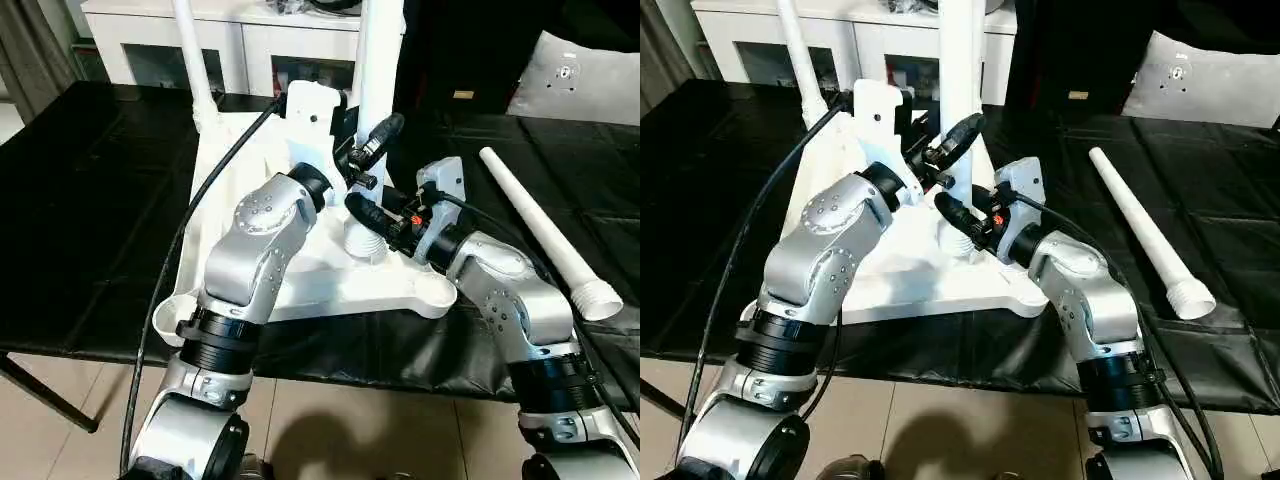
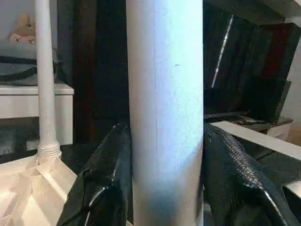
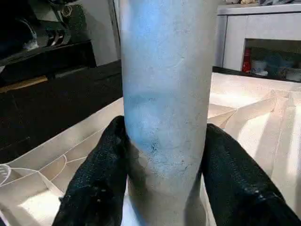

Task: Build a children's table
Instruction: Pick table leg

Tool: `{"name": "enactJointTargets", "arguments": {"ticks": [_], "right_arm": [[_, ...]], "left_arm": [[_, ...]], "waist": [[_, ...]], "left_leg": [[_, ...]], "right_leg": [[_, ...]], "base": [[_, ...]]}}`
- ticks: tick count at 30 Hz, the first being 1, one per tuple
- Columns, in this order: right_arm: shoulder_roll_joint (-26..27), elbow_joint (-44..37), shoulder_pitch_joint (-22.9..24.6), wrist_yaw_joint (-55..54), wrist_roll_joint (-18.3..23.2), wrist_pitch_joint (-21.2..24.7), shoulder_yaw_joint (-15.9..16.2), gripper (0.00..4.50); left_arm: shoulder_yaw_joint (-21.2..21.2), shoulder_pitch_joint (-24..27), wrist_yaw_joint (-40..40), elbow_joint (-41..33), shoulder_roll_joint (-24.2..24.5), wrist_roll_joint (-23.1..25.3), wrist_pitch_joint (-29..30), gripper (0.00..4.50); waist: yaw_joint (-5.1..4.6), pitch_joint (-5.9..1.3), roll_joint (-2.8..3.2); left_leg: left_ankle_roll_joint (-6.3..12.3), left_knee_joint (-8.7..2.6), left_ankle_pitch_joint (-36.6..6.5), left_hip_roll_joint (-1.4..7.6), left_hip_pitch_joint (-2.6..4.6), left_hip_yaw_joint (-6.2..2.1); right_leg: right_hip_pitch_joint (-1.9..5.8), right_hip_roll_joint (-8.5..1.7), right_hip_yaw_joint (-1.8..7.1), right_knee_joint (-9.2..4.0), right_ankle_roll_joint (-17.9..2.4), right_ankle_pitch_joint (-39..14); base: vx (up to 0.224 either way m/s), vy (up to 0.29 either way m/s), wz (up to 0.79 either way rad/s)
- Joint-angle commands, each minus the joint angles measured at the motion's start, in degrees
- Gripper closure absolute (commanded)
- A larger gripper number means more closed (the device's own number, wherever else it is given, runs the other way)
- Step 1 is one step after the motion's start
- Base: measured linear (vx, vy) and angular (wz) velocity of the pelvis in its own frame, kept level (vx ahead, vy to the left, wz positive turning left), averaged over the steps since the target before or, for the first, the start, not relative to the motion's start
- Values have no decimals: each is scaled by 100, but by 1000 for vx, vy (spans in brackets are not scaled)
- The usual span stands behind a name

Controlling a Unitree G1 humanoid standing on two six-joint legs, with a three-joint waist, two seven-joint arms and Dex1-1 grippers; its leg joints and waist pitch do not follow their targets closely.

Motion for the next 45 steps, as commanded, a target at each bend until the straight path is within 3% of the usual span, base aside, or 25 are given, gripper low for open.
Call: {"name": "enactJointTargets", "arguments": {"ticks": [1, 5, 8, 13, 14, 15, 16, 24, 30, 37, 45], "right_arm": [[-7, 74, -137, -83, -74, -75, -41, 264], [-4, 95, -164, -64, 39, 132, -93, 264], [-16, 84, -165, 1, 100, 114, -149, 194], [-144, 19, -131, 219, 177, 98, -193, 161], [-187, -16, -125, 304, 231, 131, -208, 150], [-239, -69, -125, 398, 391, 252, -315, 148], [-273, -113, -129, 464, 561, 352, -454, 141], [-499, -144, -137, 552, 1154, 848, -1040, 64], [-879, -254, -11, 1003, 1427, 1216, -1068, 16], [-1026, -464, 70, 1373, 1736, 1515, -1003, 0], [-1420, -764, 177, 2156, 1882, 1715, -692, 0]], "left_arm": [[75, 16, 86, 116, -17, 3, 40, 268], [224, -41, 269, 253, -44, 5, 55, 268], [334, -83, 362, 337, -57, -18, 58, 270], [514, -171, 340, 447, 28, -116, 85, 270], [565, -184, 315, 476, 58, -163, 116, 270], [667, -199, 277, 510, 82, -276, 183, 270], [759, -211, 240, 521, 84, -399, 251, 270], [975, -276, -215, 418, 148, -956, 632, 270], [1088, -318, -668, 273, 277, -1475, 1100, 270], [1072, -325, -1308, 55, 483, -2037, 1662, 270], [619, -309, -2171, -89, 893, -1862, 1470, 270]], "waist": [[-11, -462, -50], [-17, -461, -32], [-9, -469, -25], [-4, -463, -41], [4, -466, 0], [-4, -470, -15], [3, -468, 9], [40, -466, -37], [43, -461, -27], [36, -450, -39], [59, -448, -35]], "left_leg": [[62, -423, -1281, 175, 181, -17], [70, -416, -1290, 164, 186, -12], [53, -420, -1283, 170, 184, -20], [91, -419, -1288, 165, 185, -17], [79, -419, -1281, 171, 195, -25], [87, -416, -1291, 166, 199, -20], [91, -419, -1294, 171, 199, -27], [134, -413, -1219, 162, 198, -10], [145, -404, -1176, 157, 191, -5], [130, -414, -1253, 165, 199, 0], [121, -426, -1251, 177, 199, -7]], "right_leg": [[250, -146, 48, -364, -1130, -751], [249, -138, 51, -371, -1141, -729], [254, -141, 47, -362, -1154, -658], [261, -142, 46, -367, -1132, -691], [255, -146, 45, -363, -1139, -696], [257, -137, 45, -360, -1157, -649], [255, -136, 42, -350, -1196, -604], [261, -147, 32, -346, -1323, -646], [268, -154, 35, -361, -1301, -746], [257, -152, 30, -362, -1371, -874], [259, -155, 42, -366, -1255, -880]], "base": [[0, 0, 0], [0, 0, 0], [0, 0, 0], [0, 0, 0], [0, 0, 0], [0, 0, 0], [0, 0, 0], [0, 0, 0], [0, 0, 0], [0, 0, 0], [0, 0, 0]]}}
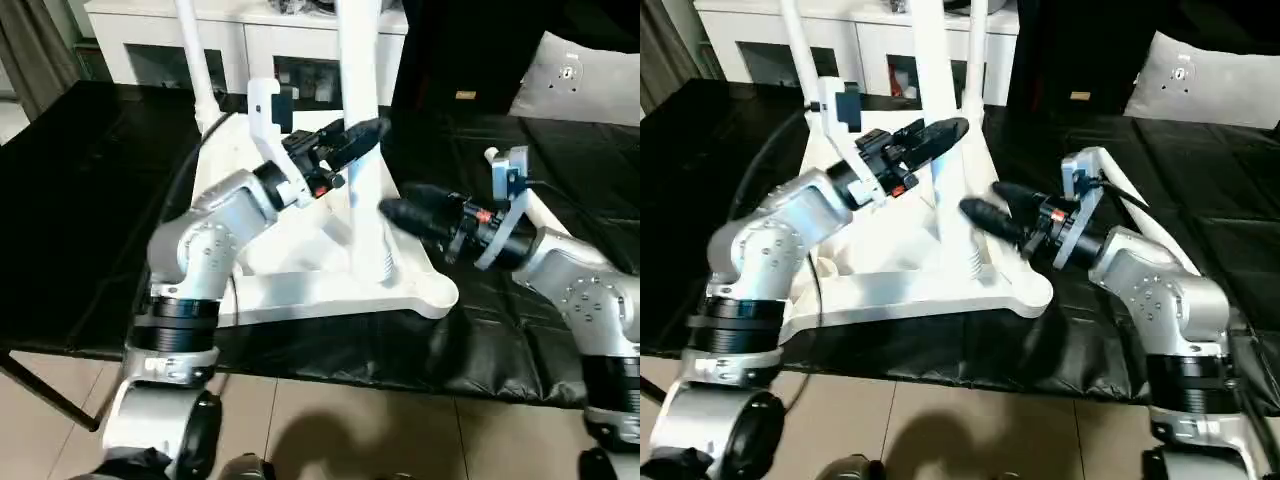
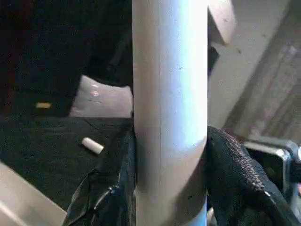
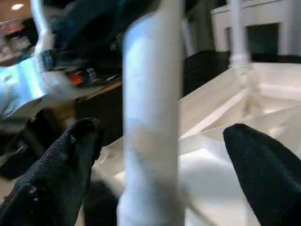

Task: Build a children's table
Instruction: Pick table leg

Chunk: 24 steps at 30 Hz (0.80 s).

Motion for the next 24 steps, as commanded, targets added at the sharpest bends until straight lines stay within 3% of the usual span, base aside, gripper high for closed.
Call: {"name": "enactJointTargets", "arguments": {"ticks": [1, 3, 4, 10, 24], "right_arm": [[-119, -161, 11, 209, 90, 75, 78, 0], [-170, -165, -1, 300, 75, 95, 130, 0], [-294, -147, -20, 533, -44, 26, 303, 0], [-371, -60, -49, 842, -258, -142, 680, 0], [-178, 204, -259, 876, -465, -389, 887, 0]], "left_arm": [[-149, -119, -251, -191, 64, 87, -119, 270], [-204, -117, -415, -230, 123, 80, -149, 270], [-350, -110, -804, -317, 248, 73, -216, 270], [-456, -68, -1186, -465, 340, -89, -203, 270], [-644, 4, -1399, -583, 348, -31, -208, 270]], "waist": [[19, -451, -38], [17, -451, -43], [21, -451, -66], [1, -438, -50], [-6, -454, -56]], "left_leg": [[119, -426, -1250, 181, 200, -10], [116, -423, -1230, 176, 198, -10], [117, -423, -1235, 179, 202, -8], [97, -425, -1301, 187, 199, -3], [155, -406, -1155, 184, 202, 5]], "right_leg": [[260, -162, 42, -365, -1257, -860], [263, -162, 39, -358, -1283, -845], [265, -171, 37, -357, -1308, -896], [254, -175, 47, -356, -1362, -958], [259, -162, 43, -321, -1456, -722]], "base": [[0, 0, 0], [0, 0, 0], [0, 0, 0], [0, 0, 0], [0, 0, 0]]}}
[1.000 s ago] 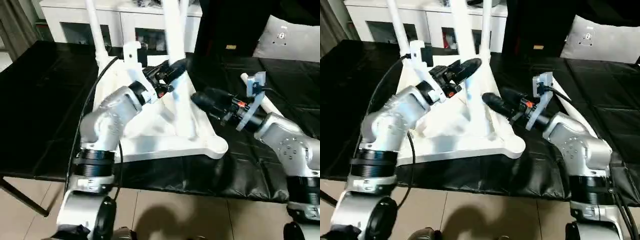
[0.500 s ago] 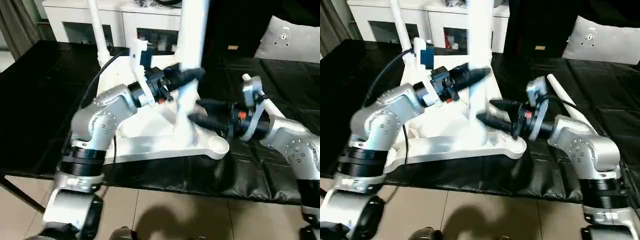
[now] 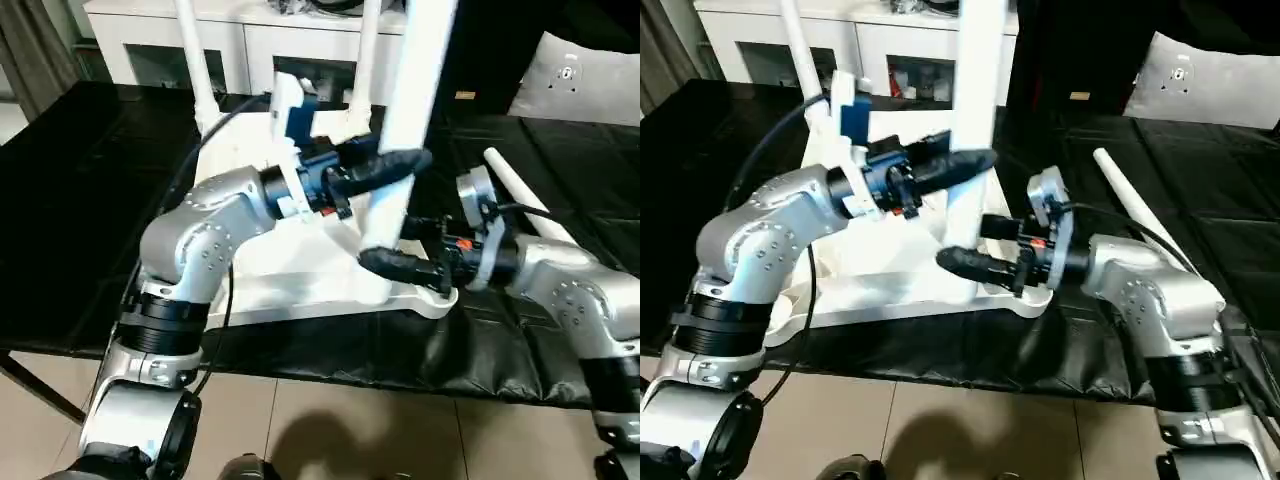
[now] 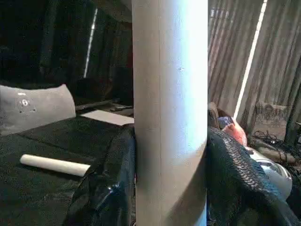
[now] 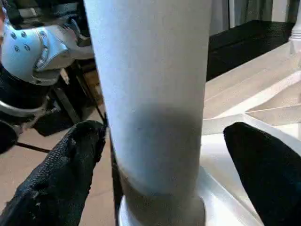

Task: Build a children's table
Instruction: Pick table leg

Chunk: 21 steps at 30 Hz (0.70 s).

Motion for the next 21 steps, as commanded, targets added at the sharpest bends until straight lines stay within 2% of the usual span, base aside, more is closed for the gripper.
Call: {"name": "enactJointTargets", "arguments": {"ticks": [1, 3, 11, 19, 21], "right_arm": [[13, 40, -88, 16, -100, -91, 81, 0], [25, 72, -97, 19, -150, -122, 137, 0], [72, 123, -112, 94, -189, -142, 219, 80], [96, 167, -106, 121, -194, -145, 243, 135], [105, 173, -102, 123, -204, -144, 246, 166]], "left_arm": [[-61, -2, -48, -170, -4, 33, -40, 270], [-80, -4, -48, -175, -9, 26, -40, 270], [-160, 10, -76, -177, 15, 71, -70, 270], [-180, 6, -82, -161, 15, 74, -84, 270], [-185, 6, -79, -158, 15, 73, -93, 270]], "waist": [[12, -456, -59], [14, -453, -56], [17, -460, -55], [14, -460, -51], [15, -465, -53]], "left_leg": [[154, -403, -1145, 181, 197, 4], [160, -403, -1167, 181, 203, 6], [189, -400, -1124, 181, 199, 3], [173, -398, -1162, 181, 206, 3], [175, -393, -1141, 181, 206, 3]], "right_leg": [[262, -164, 44, -323, -1457, -714], [258, -164, 45, -329, -1462, -748], [270, -161, 43, -314, -1485, -644], [266, -160, 42, -316, -1486, -698], [270, -161, 42, -311, -1491, -669]], "base": [[0, 0, 0], [0, 0, 0], [0, 0, 0], [0, 0, 0], [0, 0, 0]]}}
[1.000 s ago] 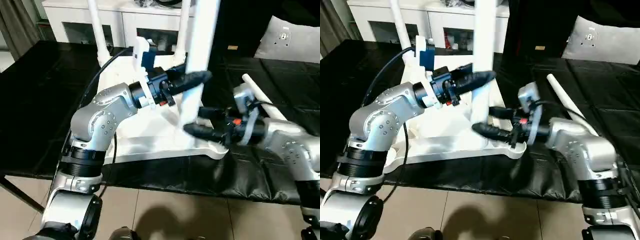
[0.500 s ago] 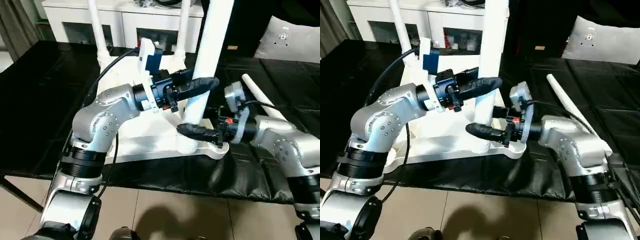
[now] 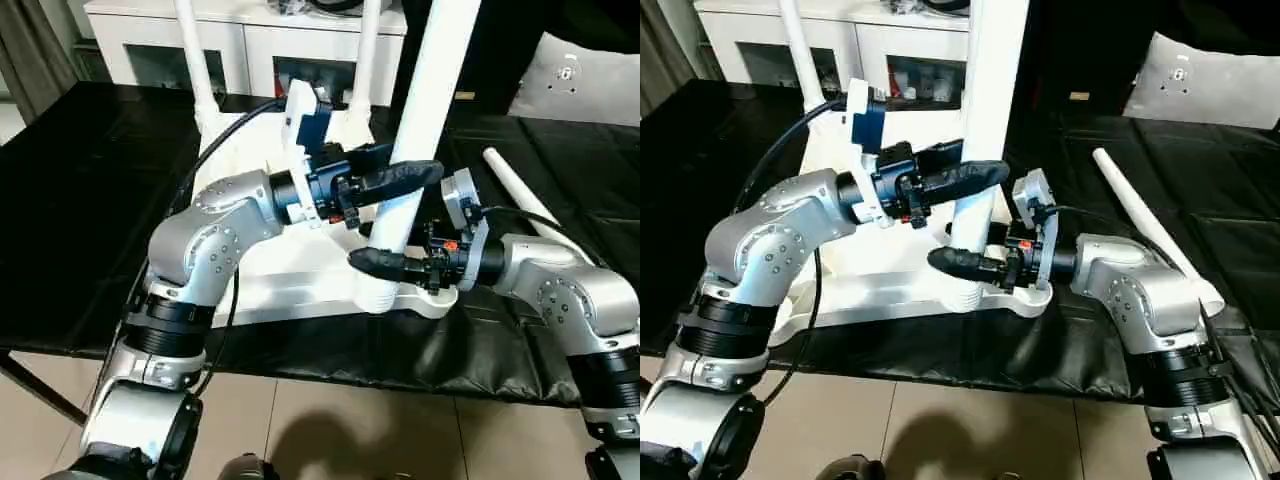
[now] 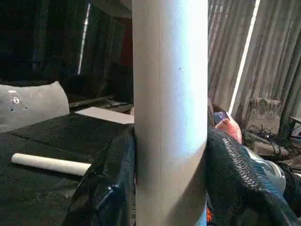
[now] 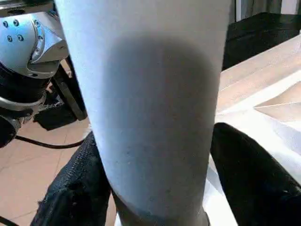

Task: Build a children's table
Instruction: Pick table leg

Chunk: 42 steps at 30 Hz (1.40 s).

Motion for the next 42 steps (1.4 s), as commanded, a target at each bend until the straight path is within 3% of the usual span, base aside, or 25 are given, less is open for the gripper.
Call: {"name": "enactJointTargets", "arguments": {"ticks": [1, 9, 21, 24, 28, 29, 33, 38, 42], "right_arm": [[-3, 21, -58, 53, -69, -57, 61, 166], [10, 27, -43, 65, -73, -39, 76, 243], [170, 171, -120, -248, -174, -167, -31, 257], [252, 233, -192, -403, -180, -181, -119, 259], [368, 230, -233, -565, -72, -71, -259, 260], [375, 241, -239, -591, -78, -56, -261, 260], [410, 277, -224, -644, -124, -77, -234, 260], [490, 296, -174, -773, -191, -194, -218, 260], [702, 240, -73, -1128, -233, -501, -441, 260]], "left_arm": [[-35, 6, -33, -152, 14, 62, -65, 270], [-52, 3, -33, -136, 23, 72, -85, 270], [-85, 22, 71, -175, -13, 123, 16, 270], [-4, 1, 172, -183, -91, -32, 210, 198], [-7, 37, 160, -481, -255, -367, 452, 166], [-17, 43, 161, -513, -282, -395, 462, 157], [-77, 95, 321, -708, -609, -596, 512, 110], [-160, 174, 371, -908, -821, -754, 671, 85], [-86, 268, 711, -919, -938, -556, 540, 75]], "waist": [[12, -463, -51], [11, -461, -53], [9, -463, -51], [2, -463, -47], [4, -469, -45], [3, -469, -16], [20, -457, -47], [9, -456, -24], [-9, -453, -21]], "left_leg": [[176, -402, -1136, 180, 203, 0], [179, -401, -1152, 181, 203, 0], [165, -399, -1145, 179, 202, 2], [133, -401, -1177, 178, 206, -1], [147, -397, -1148, 179, 207, 3], [145, -397, -1153, 177, 203, -1], [148, -403, -1214, 180, 193, 0], [102, -411, -1316, 179, 201, -9], [62, -424, -1348, 180, 194, -14]], "right_leg": [[267, -158, 41, -316, -1494, -660], [269, -161, 42, -318, -1487, -680], [261, -160, 43, -315, -1484, -692], [260, -156, 40, -311, -1487, -715], [262, -157, 39, -303, -1525, -625], [263, -151, 37, -300, -1538, -578], [279, -161, 40, -319, -1515, -650], [266, -152, 40, -339, -1427, -829], [262, -141, 39, -347, -1377, -835]], "base": [[0, 0, 0], [0, 0, 0], [0, 0, 0], [0, 0, 0], [0, 0, 0], [0, 0, 0], [0, 0, 0], [0, 0, 0], [0, 0, 0]]}}
